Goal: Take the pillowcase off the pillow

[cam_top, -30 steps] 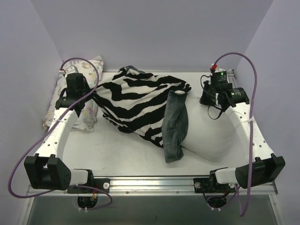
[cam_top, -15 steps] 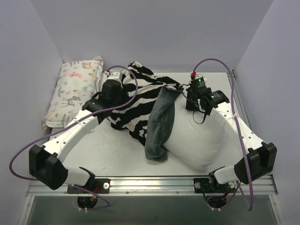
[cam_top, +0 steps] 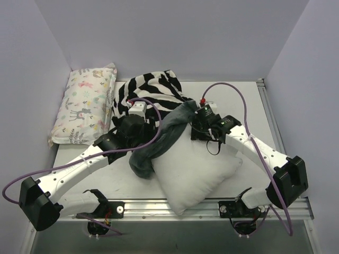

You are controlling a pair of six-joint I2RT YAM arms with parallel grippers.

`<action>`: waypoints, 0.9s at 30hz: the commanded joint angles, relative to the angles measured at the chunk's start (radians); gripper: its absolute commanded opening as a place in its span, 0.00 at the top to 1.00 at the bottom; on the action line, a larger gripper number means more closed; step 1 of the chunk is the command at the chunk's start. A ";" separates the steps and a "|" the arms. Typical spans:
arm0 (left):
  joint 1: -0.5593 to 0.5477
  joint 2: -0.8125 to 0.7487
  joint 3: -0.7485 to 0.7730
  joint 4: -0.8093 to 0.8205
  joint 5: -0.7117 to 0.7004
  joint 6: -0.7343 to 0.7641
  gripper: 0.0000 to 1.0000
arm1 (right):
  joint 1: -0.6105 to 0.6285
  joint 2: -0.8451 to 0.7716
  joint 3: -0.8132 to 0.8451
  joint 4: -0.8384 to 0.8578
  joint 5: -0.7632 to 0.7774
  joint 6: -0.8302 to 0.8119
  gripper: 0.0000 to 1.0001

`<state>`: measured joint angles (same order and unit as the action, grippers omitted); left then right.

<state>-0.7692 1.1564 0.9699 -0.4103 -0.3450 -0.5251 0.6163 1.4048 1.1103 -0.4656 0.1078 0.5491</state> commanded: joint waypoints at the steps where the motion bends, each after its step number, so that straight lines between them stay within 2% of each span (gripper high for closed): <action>1: 0.002 -0.012 0.000 0.057 -0.054 -0.021 0.20 | 0.014 -0.042 0.006 -0.088 0.039 -0.034 0.43; 3: 0.002 -0.003 -0.017 0.074 -0.066 -0.036 0.22 | 0.029 -0.062 0.065 -0.103 0.059 -0.060 0.29; 5: 0.001 0.009 -0.028 0.108 -0.089 -0.058 0.22 | 0.077 -0.084 0.124 -0.165 0.101 -0.087 0.25; 9: 0.007 0.046 -0.031 0.152 -0.176 -0.052 0.23 | 0.204 -0.185 0.149 -0.176 0.231 -0.113 0.06; 11: 0.033 0.058 -0.030 0.182 -0.170 -0.046 0.25 | 0.262 -0.228 0.140 -0.185 0.234 -0.135 0.00; 13: 0.048 0.075 -0.017 0.209 -0.152 -0.055 0.28 | 0.313 -0.260 0.115 -0.192 0.289 -0.150 0.00; 15: 0.056 0.091 -0.010 0.234 -0.124 -0.056 0.35 | 0.387 -0.264 0.115 -0.215 0.381 -0.169 0.00; 17: 0.056 0.117 0.016 0.246 -0.106 -0.062 0.46 | 0.443 -0.254 0.103 -0.223 0.411 -0.172 0.00; 19: 0.056 0.131 0.030 0.267 -0.088 -0.078 0.57 | 0.480 -0.218 0.092 -0.220 0.427 -0.169 0.00; 21: 0.054 0.147 0.036 0.280 -0.069 -0.088 0.66 | 0.546 -0.167 0.088 -0.209 0.507 -0.158 0.00; 25: 0.054 0.173 0.044 0.306 -0.049 -0.099 0.88 | 0.586 -0.104 0.062 -0.136 0.501 -0.150 0.00; 27: 0.056 0.186 0.053 0.304 -0.051 -0.098 0.96 | 0.588 -0.067 0.039 -0.101 0.497 -0.138 0.00</action>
<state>-0.7181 1.3235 0.9722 -0.1661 -0.4164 -0.6151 1.2007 1.3056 1.1744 -0.6083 0.5350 0.3969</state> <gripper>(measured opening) 0.066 0.999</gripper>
